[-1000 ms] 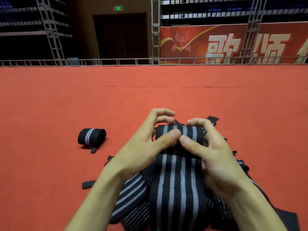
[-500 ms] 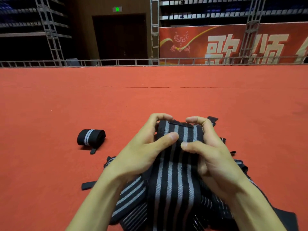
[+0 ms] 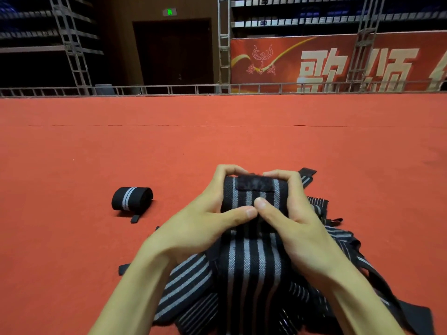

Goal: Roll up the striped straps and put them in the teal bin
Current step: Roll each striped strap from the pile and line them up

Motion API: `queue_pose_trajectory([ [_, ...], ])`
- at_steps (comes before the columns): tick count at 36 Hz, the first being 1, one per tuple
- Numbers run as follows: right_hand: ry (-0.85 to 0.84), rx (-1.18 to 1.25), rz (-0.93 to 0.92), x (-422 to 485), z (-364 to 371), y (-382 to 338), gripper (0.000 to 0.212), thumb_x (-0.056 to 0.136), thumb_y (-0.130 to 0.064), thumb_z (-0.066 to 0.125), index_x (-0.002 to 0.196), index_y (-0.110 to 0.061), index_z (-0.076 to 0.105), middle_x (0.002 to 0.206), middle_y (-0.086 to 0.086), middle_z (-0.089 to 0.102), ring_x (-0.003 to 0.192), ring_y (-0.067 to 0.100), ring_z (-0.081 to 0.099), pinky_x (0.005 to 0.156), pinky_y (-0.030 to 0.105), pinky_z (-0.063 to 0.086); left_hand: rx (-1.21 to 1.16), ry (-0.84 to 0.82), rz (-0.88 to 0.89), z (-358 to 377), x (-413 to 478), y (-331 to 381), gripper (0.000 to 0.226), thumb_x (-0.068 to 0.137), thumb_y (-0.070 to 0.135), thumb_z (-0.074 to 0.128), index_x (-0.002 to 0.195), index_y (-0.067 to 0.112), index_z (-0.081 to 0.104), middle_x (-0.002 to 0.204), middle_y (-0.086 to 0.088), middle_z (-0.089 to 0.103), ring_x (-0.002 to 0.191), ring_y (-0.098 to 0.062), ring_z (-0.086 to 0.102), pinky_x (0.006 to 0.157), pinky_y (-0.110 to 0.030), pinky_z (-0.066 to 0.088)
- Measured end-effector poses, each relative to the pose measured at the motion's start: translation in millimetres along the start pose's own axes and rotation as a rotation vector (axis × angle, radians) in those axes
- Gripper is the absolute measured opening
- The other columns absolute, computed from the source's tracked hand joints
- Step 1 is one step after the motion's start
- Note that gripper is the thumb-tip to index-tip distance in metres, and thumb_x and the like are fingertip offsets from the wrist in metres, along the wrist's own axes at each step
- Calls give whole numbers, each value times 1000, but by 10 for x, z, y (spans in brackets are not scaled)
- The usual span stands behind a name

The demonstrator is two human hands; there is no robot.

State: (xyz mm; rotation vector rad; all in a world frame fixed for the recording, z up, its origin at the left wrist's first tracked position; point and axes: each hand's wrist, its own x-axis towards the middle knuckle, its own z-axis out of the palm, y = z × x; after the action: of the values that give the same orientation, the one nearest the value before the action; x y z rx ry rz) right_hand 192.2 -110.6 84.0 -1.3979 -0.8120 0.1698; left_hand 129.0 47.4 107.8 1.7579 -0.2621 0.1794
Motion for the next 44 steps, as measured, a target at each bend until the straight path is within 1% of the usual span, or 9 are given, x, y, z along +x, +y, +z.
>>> queue_pose_trajectory([
  [5,57,251,136,4,13,-79,28,80,-34,67,107,-33,57,110,18,67,94,35,69,85,59,54,60,78,121,-25,3,38,43,84,-7,70,115,18,55,95,-1,64,80,-9,62,70,-24,52],
  [11,31,365,246,5,34,-150,48,81,-50,67,110,-13,56,101,13,72,84,26,69,81,52,50,195,162,264,-11,46,25,45,71,-5,70,105,23,59,100,0,65,86,-16,63,76,-28,52],
  [15,88,393,210,19,54,-133,37,70,-35,67,99,-13,56,83,8,69,72,19,66,64,36,54,202,154,279,27,68,-4,43,70,-7,69,102,20,59,108,-4,63,104,-29,62,90,-41,53],
  [19,105,417,173,35,15,-111,35,72,-20,77,100,-16,56,77,7,69,68,20,66,56,30,54,197,143,235,41,70,-41,47,71,-5,66,110,19,57,113,0,62,109,-22,60,93,-35,50],
  [23,118,373,127,41,-30,-78,38,68,-8,76,98,-21,58,81,9,66,72,22,64,59,32,55,-79,106,90,25,55,-62,52,73,31,76,121,36,55,128,-5,55,118,-26,58,97,-44,52],
  [26,93,360,93,25,-18,-104,39,70,2,68,100,-20,55,77,7,61,60,15,61,50,22,50,-140,122,-68,69,68,-43,46,81,52,72,120,37,52,119,-4,63,102,-18,66,80,-32,54],
  [29,90,371,100,10,-20,-120,45,76,21,58,103,-14,48,69,5,52,44,6,48,37,13,37,-151,109,-117,115,80,-65,37,87,44,68,118,36,50,102,0,69,90,-16,67,76,-34,55],
  [34,57,309,68,18,-50,-84,51,60,5,59,104,-21,53,96,11,61,71,20,60,54,29,53,-152,169,-62,104,90,-63,53,77,25,79,122,27,51,112,-4,65,92,-14,69,74,-31,58],
  [44,-20,260,89,10,-63,-78,39,86,-31,68,119,-43,51,114,8,71,108,30,67,92,49,56,-201,203,66,153,102,-121,62,70,10,76,125,27,54,119,-6,64,105,-17,65,90,-34,54],
])
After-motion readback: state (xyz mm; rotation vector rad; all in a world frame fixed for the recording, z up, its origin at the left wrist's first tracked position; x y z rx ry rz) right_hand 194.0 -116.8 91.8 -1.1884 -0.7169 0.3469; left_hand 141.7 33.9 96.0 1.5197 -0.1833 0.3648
